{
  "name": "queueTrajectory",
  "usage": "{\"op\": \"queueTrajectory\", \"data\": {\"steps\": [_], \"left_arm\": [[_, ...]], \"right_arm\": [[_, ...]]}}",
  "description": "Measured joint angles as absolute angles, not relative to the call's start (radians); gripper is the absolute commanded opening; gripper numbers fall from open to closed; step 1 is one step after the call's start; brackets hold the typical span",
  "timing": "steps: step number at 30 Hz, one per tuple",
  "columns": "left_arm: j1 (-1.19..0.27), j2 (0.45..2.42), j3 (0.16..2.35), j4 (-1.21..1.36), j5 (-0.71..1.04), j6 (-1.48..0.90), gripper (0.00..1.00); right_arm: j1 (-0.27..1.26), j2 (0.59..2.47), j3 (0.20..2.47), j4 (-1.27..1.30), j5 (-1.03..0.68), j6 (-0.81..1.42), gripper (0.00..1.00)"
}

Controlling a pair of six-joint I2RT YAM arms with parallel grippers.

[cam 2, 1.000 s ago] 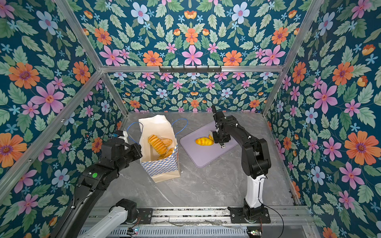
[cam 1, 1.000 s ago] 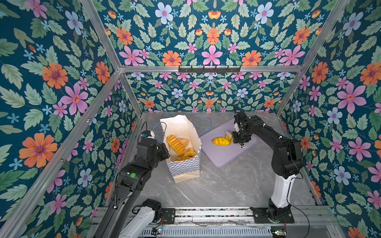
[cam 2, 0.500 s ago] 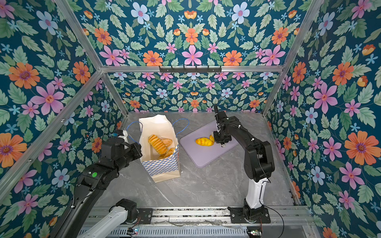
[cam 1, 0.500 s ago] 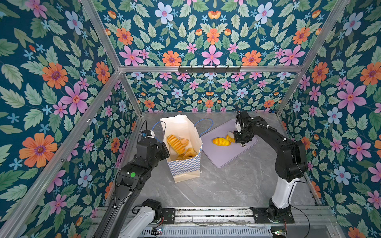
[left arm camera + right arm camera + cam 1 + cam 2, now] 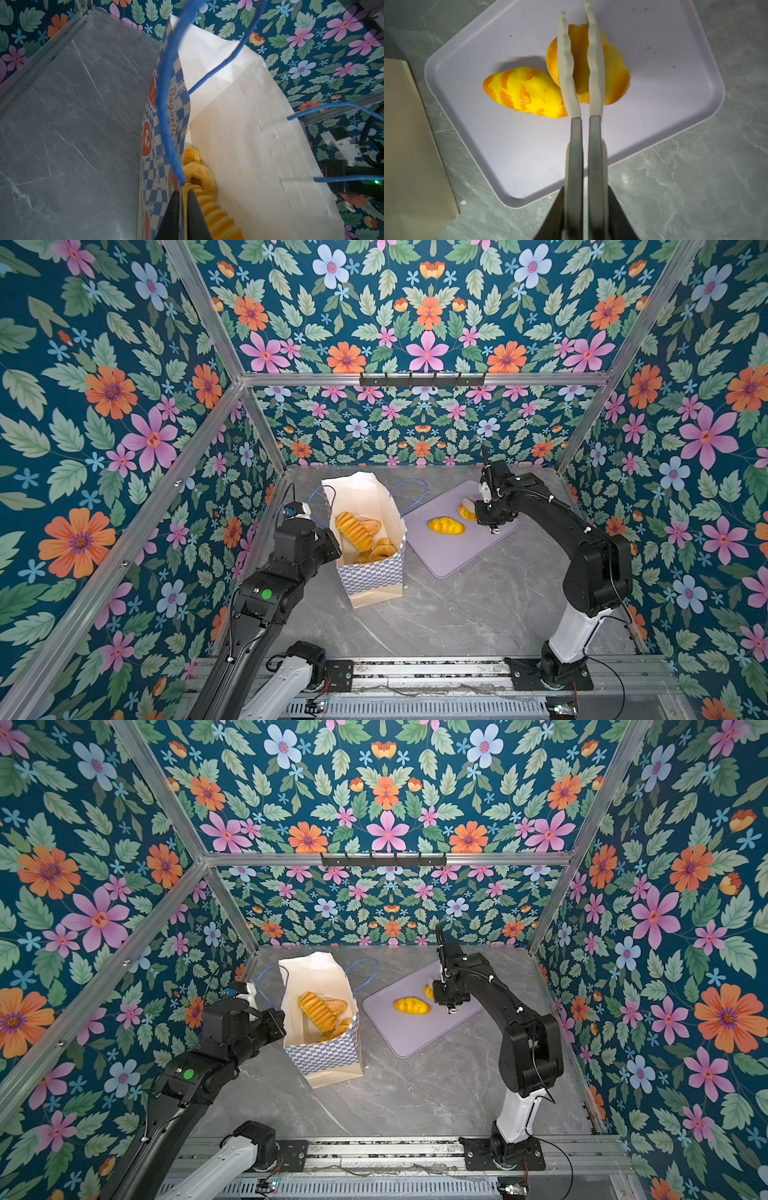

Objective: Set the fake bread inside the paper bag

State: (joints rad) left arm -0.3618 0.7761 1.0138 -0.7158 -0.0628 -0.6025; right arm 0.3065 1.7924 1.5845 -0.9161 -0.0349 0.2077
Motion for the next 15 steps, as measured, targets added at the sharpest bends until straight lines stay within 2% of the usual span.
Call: {"op": "queueTrajectory", "data": {"steps": [11, 15], "left_arm": [[-0.362, 0.777, 1.020, -0.719, -0.065, -0.603, 0.07], [-0.362, 0.783, 1.023, -0.720, -0.065, -0.602, 0.16]], "right_arm": [[0.307, 1.659, 1.567, -0.920, -0.075, 0.240, 0.24], [0.307, 1.598, 1.571, -0.924, -0.096, 0.257, 0.24]]}}
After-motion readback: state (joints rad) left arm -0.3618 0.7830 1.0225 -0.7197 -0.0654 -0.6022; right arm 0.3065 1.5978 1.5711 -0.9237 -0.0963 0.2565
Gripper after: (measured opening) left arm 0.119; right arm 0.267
